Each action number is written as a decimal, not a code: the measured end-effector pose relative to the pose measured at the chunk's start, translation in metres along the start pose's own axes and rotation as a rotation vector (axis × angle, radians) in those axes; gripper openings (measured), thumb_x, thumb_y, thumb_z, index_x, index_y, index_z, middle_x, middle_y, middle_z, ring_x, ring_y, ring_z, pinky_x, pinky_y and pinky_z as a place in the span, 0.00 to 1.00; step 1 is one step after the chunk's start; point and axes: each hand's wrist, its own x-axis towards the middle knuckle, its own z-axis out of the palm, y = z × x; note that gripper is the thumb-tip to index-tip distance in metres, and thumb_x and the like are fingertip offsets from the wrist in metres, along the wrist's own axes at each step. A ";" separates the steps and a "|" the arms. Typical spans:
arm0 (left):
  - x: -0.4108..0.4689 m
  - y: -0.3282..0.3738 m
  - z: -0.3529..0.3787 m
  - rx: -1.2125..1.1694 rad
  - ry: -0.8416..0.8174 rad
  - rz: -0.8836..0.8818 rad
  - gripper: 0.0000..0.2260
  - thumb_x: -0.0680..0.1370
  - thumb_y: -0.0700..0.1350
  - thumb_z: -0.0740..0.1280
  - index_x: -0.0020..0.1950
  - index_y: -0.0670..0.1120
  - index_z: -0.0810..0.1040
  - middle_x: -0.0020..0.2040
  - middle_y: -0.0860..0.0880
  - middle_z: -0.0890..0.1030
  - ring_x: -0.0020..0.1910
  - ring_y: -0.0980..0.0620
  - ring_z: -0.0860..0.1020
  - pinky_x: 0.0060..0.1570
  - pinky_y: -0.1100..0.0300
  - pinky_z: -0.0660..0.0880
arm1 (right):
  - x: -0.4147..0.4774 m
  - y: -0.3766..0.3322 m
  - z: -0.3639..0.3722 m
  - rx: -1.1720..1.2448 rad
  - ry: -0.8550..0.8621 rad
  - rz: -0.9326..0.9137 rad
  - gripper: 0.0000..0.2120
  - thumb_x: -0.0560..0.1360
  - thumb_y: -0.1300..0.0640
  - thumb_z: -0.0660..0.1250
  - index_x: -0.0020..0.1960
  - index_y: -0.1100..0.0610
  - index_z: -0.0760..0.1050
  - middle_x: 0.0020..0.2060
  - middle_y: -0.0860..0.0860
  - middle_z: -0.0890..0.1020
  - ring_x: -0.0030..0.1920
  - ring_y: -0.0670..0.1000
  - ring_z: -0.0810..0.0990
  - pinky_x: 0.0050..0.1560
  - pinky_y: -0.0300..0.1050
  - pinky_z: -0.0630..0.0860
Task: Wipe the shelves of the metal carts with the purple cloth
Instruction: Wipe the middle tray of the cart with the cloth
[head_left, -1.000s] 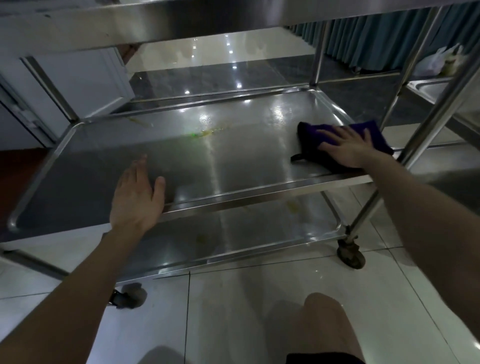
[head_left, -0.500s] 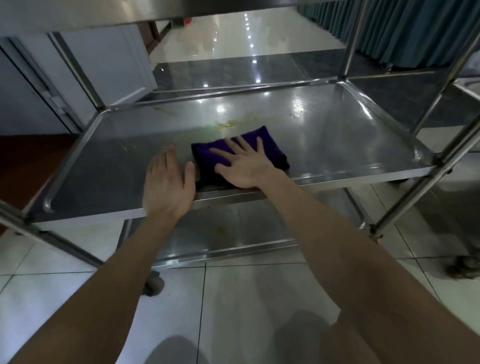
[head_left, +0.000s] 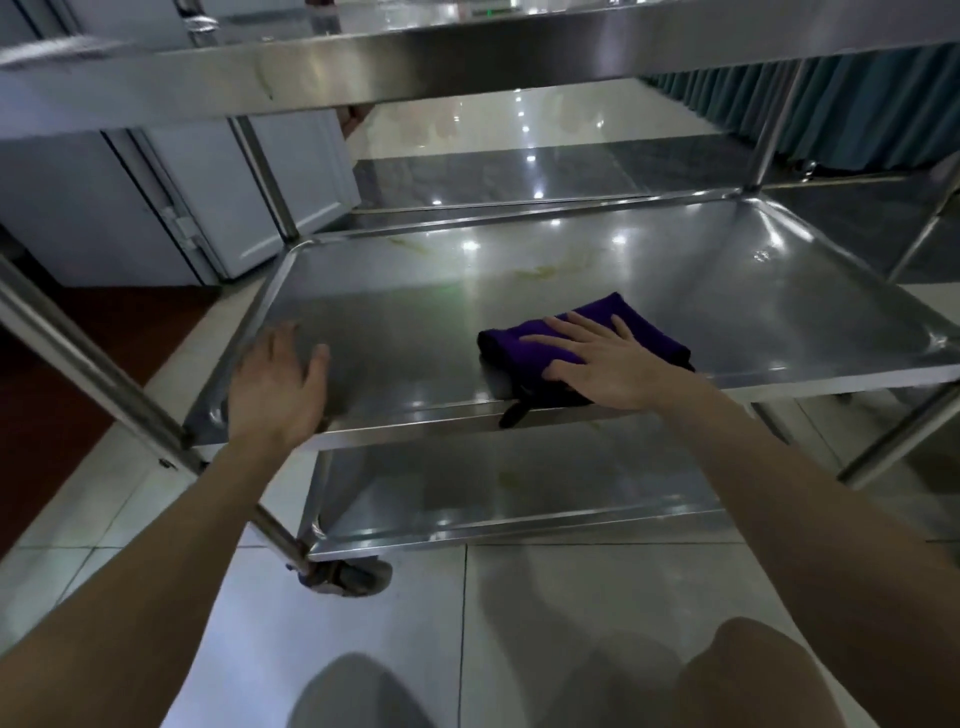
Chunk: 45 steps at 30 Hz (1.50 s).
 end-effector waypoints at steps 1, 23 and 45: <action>0.002 -0.004 0.002 -0.010 -0.014 -0.005 0.32 0.86 0.64 0.50 0.82 0.44 0.66 0.78 0.35 0.72 0.76 0.32 0.71 0.77 0.35 0.66 | 0.006 -0.003 0.003 -0.026 0.016 0.057 0.33 0.81 0.29 0.47 0.85 0.30 0.49 0.87 0.40 0.46 0.87 0.48 0.40 0.82 0.70 0.33; 0.017 -0.022 0.007 -0.359 0.095 0.190 0.29 0.86 0.61 0.51 0.76 0.43 0.72 0.68 0.41 0.82 0.66 0.38 0.79 0.67 0.41 0.76 | 0.025 -0.172 0.062 -0.251 0.204 -0.136 0.34 0.83 0.26 0.50 0.86 0.34 0.51 0.88 0.47 0.54 0.87 0.54 0.51 0.83 0.73 0.46; -0.096 0.045 -0.346 -1.032 -1.146 -0.473 0.24 0.76 0.42 0.66 0.72 0.55 0.80 0.70 0.48 0.84 0.71 0.49 0.80 0.68 0.57 0.75 | -0.187 -0.345 -0.195 1.931 -0.256 0.417 0.17 0.84 0.57 0.68 0.72 0.56 0.80 0.64 0.63 0.84 0.60 0.62 0.85 0.64 0.56 0.81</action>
